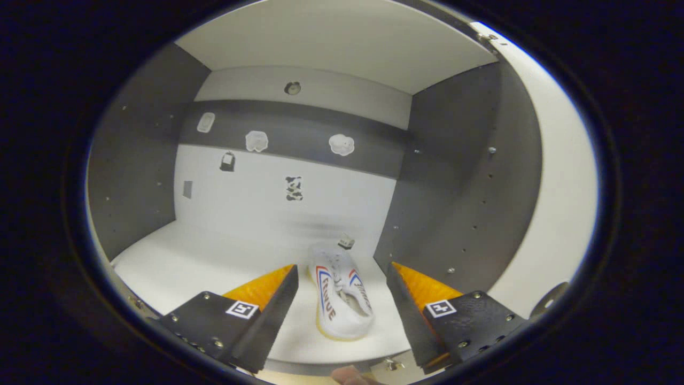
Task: Grab one shoe with the right hand and put it into the shoe cabinet, grab the other shoe with the left hand and put it into the shoe cabinet; then close the right door with the right hand and the left door with the left hand.
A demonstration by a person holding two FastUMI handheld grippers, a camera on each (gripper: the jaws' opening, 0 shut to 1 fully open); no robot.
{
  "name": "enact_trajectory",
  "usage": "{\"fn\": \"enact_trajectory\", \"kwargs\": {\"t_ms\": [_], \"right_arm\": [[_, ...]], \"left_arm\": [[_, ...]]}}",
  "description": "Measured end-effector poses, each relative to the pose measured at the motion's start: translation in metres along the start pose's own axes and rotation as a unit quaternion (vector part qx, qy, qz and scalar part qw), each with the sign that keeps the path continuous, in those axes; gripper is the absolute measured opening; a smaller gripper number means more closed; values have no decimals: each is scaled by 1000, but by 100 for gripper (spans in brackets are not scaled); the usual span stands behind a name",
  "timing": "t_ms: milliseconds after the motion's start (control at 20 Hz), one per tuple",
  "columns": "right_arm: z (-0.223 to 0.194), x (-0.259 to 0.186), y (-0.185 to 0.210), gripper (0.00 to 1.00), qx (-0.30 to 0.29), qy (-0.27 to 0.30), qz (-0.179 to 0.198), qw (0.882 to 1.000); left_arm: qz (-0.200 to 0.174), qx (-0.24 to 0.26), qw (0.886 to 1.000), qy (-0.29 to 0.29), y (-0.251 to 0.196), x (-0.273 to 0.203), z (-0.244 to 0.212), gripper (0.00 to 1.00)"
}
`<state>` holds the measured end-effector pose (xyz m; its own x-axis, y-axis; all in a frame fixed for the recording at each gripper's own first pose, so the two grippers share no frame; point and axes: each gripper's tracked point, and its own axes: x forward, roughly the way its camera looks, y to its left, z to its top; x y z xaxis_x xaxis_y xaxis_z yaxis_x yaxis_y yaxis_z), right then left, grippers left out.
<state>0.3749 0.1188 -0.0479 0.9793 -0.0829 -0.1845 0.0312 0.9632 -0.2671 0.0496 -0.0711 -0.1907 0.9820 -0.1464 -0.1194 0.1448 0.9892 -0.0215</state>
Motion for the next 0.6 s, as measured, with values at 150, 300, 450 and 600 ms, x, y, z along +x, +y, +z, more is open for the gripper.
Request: {"fn": "enact_trajectory", "kwargs": {"t_ms": [150, 300, 450, 600], "right_arm": [[5, -65, -13, 98, 7, -32, 2, 999], [-4, -140, -15, 98, 56, -40, 29, 997], [-18, -220, -3, 99, 92, -59, 97, 989], [-37, -277, -10, 99, 139, -69, 132, 979]], "left_arm": [[2, 16, 1000, -3, -2, -8, 6, 95], [11, 16, 1000, 3, 0, -15, 7, 95], [19, -1, 1000, 16, 2, -20, 0, 96], [30, -17, 999, 34, 4, -17, -13, 96]]}}
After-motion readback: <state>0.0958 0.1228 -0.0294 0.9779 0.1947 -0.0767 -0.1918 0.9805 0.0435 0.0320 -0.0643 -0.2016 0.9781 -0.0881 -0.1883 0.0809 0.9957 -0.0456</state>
